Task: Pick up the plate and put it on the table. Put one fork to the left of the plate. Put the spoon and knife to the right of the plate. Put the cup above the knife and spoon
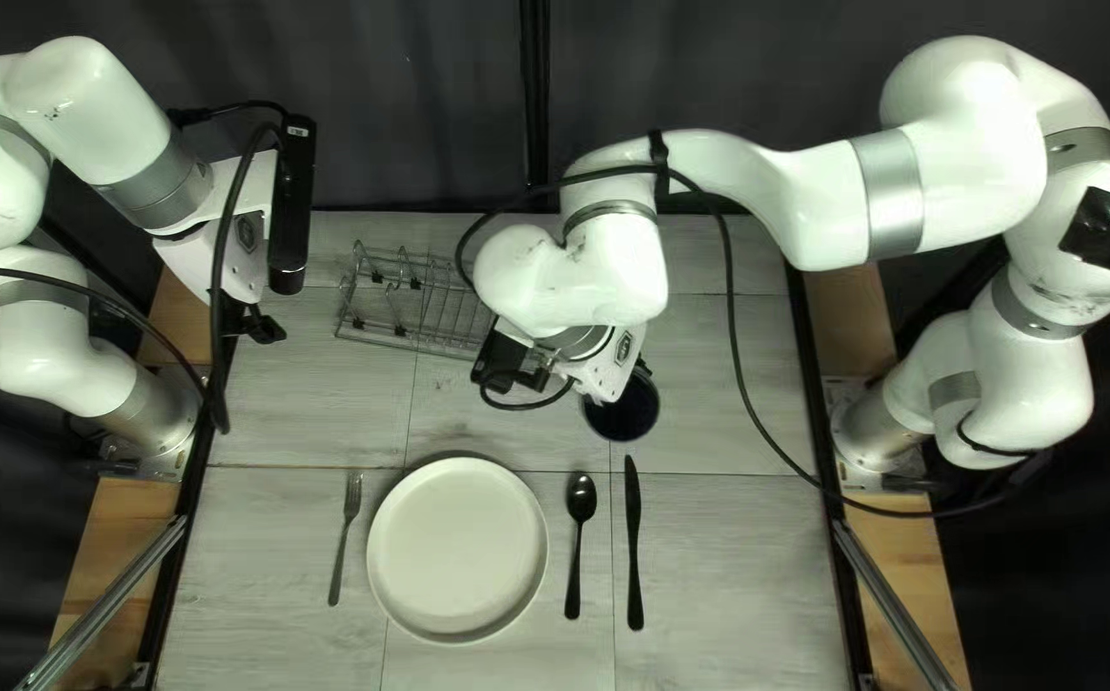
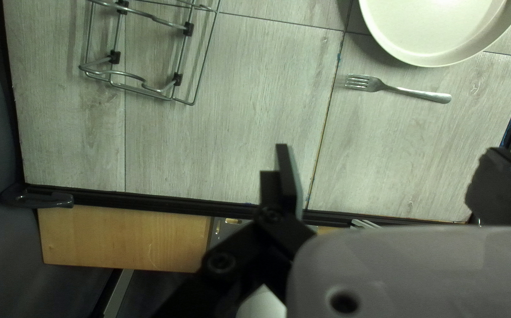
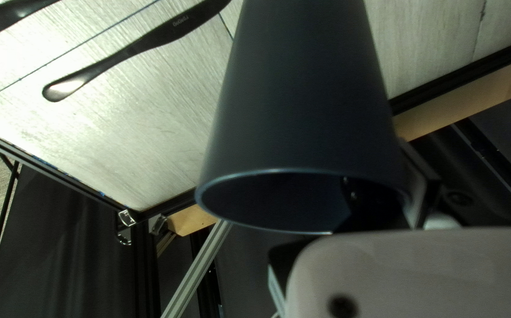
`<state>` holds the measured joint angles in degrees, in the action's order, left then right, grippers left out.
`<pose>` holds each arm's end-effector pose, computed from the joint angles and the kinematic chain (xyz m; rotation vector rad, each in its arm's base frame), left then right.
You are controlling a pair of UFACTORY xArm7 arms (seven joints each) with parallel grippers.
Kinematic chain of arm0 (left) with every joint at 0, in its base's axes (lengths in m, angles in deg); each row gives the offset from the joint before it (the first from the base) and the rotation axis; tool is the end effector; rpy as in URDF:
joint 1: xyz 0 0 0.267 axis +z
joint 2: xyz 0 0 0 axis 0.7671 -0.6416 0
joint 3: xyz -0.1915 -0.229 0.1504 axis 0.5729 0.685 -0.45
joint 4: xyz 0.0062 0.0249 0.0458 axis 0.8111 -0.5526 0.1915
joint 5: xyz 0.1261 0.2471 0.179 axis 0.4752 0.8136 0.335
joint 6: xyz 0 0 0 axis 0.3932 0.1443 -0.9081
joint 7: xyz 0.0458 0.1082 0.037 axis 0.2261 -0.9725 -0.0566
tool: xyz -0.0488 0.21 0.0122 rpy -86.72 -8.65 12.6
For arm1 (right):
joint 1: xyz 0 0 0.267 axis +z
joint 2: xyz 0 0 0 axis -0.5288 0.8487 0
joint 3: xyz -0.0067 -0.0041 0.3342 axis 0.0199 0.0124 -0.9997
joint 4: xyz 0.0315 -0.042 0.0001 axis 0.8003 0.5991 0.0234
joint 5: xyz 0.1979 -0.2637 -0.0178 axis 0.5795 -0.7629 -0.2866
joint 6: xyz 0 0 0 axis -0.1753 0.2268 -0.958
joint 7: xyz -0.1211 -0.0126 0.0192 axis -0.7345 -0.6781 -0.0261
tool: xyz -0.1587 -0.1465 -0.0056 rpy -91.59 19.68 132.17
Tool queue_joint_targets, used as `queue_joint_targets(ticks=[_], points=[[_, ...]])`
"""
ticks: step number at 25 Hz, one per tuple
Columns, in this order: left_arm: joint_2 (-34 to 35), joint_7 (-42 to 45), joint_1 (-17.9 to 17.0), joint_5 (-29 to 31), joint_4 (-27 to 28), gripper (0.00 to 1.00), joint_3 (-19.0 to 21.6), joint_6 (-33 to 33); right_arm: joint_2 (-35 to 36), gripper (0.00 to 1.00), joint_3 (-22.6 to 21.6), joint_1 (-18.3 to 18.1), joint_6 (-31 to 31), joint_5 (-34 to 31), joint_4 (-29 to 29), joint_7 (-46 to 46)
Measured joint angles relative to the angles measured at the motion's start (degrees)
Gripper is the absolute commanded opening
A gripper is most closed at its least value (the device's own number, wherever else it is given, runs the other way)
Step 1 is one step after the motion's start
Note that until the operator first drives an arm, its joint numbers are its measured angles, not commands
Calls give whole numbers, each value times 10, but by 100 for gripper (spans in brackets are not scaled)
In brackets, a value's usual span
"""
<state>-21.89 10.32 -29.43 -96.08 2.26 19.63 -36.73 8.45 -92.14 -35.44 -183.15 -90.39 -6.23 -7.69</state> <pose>0.2672 0.0134 0.3361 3.0604 0.2651 0.2503 0.3513 0.0108 0.2549 2.8573 -0.6275 -0.6524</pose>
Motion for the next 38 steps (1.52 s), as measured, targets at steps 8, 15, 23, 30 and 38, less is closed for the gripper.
queue_joint_targets(ticks=[8,15,23,30,38], points=[[0,0,0,0,0,100,0,0,5,0,16,-28,56,28,52,-73],[0,0,0,0,0,100,0,0,16,0,34,-59,95,72,86,-126],[0,0,0,0,0,100,0,0,51,0,54,-92,109,105,103,-169],[0,0,0,0,0,100,0,0,78,0,60,-103,126,116,98,-183],[0,0,0,0,0,100,0,0,88,100,62,-106,132,117,93,-187]])
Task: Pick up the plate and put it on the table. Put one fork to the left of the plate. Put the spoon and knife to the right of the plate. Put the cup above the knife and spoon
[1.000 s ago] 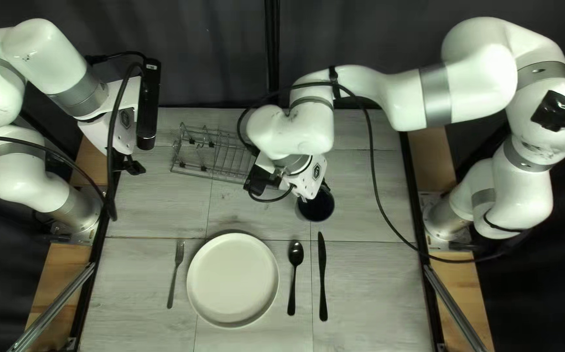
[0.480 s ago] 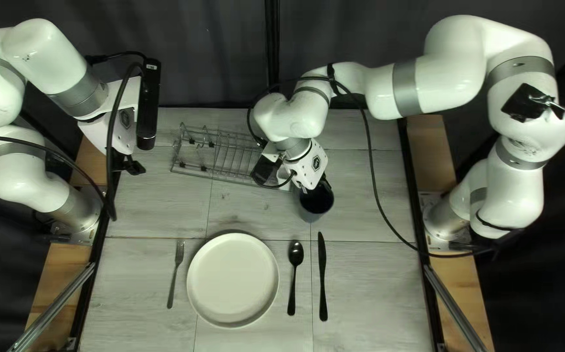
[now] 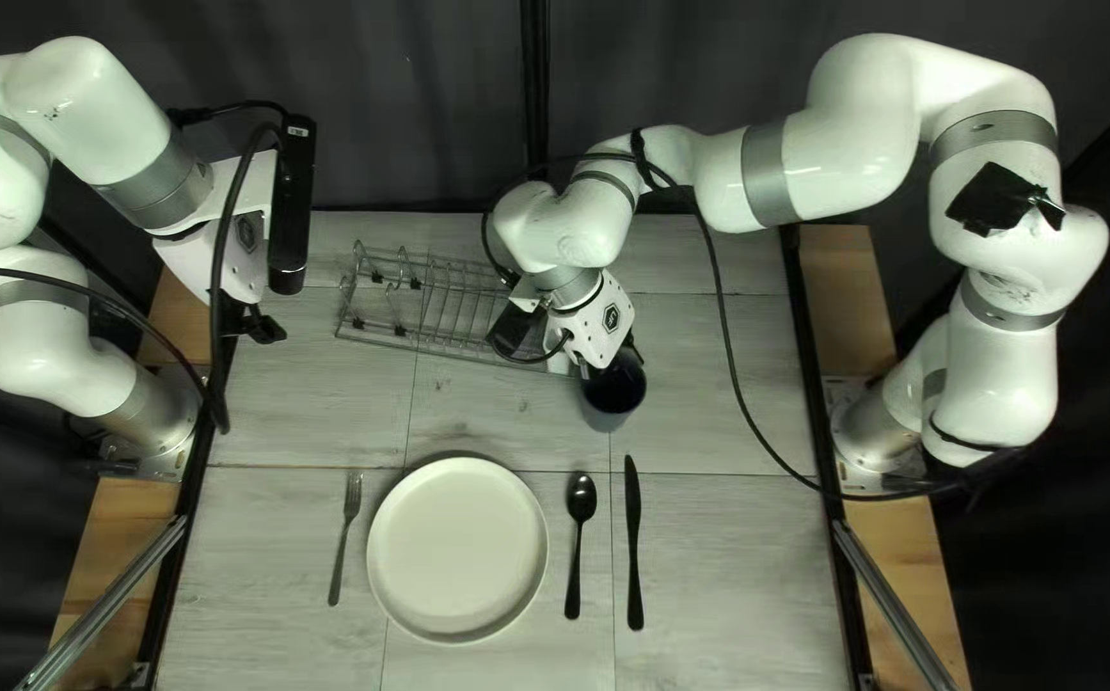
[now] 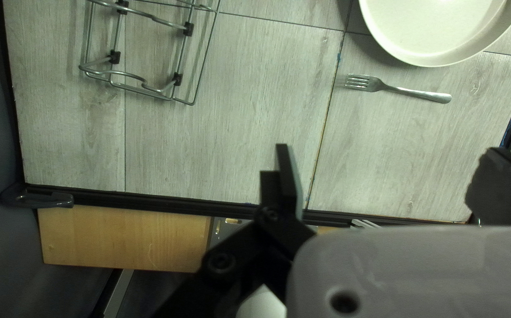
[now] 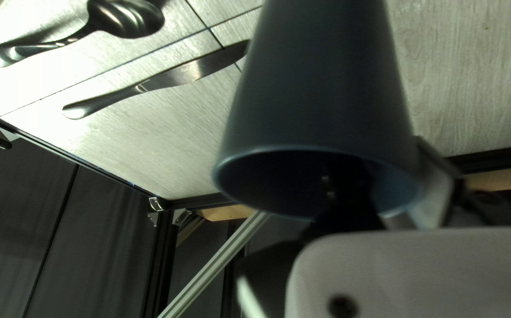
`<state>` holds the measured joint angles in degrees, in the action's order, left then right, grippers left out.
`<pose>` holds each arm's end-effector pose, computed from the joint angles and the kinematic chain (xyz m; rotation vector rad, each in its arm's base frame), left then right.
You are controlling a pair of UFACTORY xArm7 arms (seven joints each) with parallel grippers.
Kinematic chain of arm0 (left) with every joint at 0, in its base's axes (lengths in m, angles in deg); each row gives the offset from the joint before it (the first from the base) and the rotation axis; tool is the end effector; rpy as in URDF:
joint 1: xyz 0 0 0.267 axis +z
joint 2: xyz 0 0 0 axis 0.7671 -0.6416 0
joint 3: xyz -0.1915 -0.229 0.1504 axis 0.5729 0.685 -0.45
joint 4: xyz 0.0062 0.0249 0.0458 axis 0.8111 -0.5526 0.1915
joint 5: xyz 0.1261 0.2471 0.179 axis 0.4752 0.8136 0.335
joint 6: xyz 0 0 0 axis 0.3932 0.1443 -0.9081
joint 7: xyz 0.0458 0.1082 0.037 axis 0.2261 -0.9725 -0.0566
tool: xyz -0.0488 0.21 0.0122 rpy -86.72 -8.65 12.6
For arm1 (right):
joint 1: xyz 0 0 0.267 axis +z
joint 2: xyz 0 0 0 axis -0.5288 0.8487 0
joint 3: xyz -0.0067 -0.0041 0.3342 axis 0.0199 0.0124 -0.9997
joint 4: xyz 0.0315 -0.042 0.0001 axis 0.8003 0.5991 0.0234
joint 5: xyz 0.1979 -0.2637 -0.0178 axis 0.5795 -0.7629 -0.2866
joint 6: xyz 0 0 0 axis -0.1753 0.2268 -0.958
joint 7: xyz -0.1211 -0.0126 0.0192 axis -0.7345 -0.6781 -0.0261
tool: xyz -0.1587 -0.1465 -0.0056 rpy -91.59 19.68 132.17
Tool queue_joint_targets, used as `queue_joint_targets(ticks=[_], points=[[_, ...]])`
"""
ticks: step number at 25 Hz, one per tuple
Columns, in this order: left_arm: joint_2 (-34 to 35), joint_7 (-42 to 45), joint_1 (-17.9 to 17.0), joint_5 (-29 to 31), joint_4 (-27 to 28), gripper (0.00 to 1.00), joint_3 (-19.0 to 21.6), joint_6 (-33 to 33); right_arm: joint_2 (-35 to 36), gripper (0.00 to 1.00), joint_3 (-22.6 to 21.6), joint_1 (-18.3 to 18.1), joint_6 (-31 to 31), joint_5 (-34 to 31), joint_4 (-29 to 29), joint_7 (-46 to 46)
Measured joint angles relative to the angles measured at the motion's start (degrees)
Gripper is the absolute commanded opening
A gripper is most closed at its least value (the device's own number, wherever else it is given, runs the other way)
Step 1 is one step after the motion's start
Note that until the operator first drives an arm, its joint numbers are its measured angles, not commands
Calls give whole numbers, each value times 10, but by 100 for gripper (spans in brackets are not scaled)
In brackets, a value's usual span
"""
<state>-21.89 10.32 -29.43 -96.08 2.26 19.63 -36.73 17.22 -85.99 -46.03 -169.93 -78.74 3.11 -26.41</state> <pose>0.2672 0.0134 0.3361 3.0604 0.2651 0.2503 0.3548 -0.0297 0.1464 -2.7777 0.6550 0.7939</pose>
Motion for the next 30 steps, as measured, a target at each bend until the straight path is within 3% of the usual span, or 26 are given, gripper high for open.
queue_joint_targets(ticks=[9,17,25,30], points=[[0,0,0,0,0,100,0,0,-131,100,-27,44,-19,-88,26,117],[0,0,0,0,0,100,0,0,-273,100,-93,97,-11,-156,101,196],[0,0,0,0,0,100,0,0,-306,100,-178,148,-64,-186,67,263],[0,0,0,0,0,100,0,0,-307,100,-190,155,-72,-192,59,272]])
